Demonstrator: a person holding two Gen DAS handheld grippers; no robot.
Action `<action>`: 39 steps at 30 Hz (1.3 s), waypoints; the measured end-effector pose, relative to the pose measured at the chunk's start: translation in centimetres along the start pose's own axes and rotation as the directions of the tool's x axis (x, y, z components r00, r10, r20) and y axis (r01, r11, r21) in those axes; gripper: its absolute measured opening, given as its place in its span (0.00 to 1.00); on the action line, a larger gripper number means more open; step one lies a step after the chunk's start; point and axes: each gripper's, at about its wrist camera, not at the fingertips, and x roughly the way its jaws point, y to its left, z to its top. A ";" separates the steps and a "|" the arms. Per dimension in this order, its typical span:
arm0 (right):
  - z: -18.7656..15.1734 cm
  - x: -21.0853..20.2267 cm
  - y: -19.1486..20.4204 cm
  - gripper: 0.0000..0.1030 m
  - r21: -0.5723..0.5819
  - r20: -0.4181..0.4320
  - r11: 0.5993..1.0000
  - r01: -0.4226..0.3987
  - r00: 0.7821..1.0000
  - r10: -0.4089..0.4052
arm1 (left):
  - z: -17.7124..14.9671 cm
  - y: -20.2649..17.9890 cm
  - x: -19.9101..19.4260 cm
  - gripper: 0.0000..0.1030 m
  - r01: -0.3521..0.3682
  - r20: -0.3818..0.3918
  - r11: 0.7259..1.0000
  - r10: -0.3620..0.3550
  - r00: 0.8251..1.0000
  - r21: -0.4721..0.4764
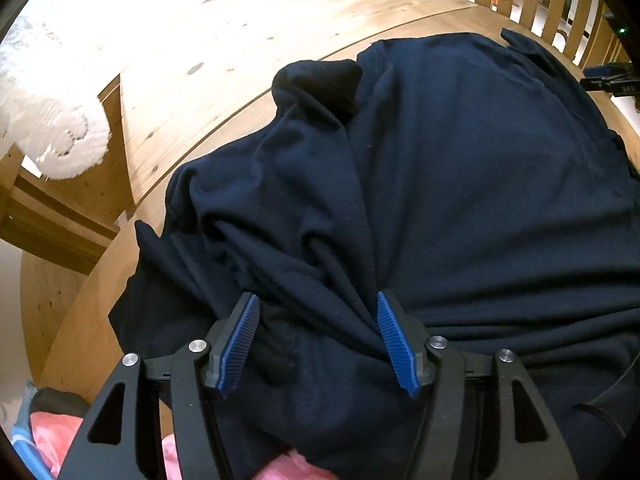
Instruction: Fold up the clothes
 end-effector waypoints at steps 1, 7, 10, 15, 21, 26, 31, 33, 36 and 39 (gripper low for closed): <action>0.1 0.4 0.4 0.71 -0.008 -0.009 1.000 0.001 1.000 -0.002 | 0.4 0.1 0.0 0.59 0.001 -0.001 1.000 -0.001 1.000 -0.002; 0.2 1.1 2.5 0.71 -0.051 -0.026 0.998 -0.033 0.999 0.032 | 3.0 0.3 0.4 0.60 0.004 0.005 1.000 -0.004 1.000 -0.017; 0.2 1.2 3.3 0.71 -0.059 -0.040 0.996 -0.062 0.997 0.059 | 3.4 0.2 0.0 0.60 0.004 0.009 1.000 -0.004 1.000 -0.022; 0.7 -0.6 1.4 0.71 0.053 0.000 0.989 -0.135 0.991 0.135 | 1.8 -1.9 -0.9 0.60 -0.009 0.007 0.999 0.009 1.000 -0.041; 0.5 0.5 3.1 0.71 -0.011 -0.056 0.995 -0.101 0.993 0.100 | -2.4 0.2 -0.7 0.60 -0.010 0.011 0.999 0.011 1.000 -0.045; 0.4 0.8 4.3 0.08 -0.069 -0.019 0.994 -0.087 0.996 0.086 | -4.4 1.2 1.5 0.60 -0.012 0.012 0.999 0.013 1.000 -0.046; 0.7 -1.2 3.2 0.05 -0.080 -0.010 0.993 -0.087 0.996 0.086 | -4.5 2.0 2.6 0.60 -0.012 0.019 0.998 0.013 1.000 -0.054; 0.5 -3.8 1.6 0.05 -0.097 0.082 0.994 0.052 0.996 -0.045 | -4.5 2.0 2.7 0.60 -0.005 0.023 0.998 0.007 1.000 -0.057; -0.7 -3.9 0.1 0.09 -0.108 0.048 0.979 0.175 0.984 -0.171 | -4.5 1.9 2.7 0.60 0.004 0.028 0.998 -0.003 1.000 -0.057; -1.5 -3.3 -1.0 0.22 -0.101 0.002 0.968 0.229 0.973 -0.230 | -4.5 1.7 2.6 0.60 -0.006 0.026 0.999 0.008 1.000 -0.053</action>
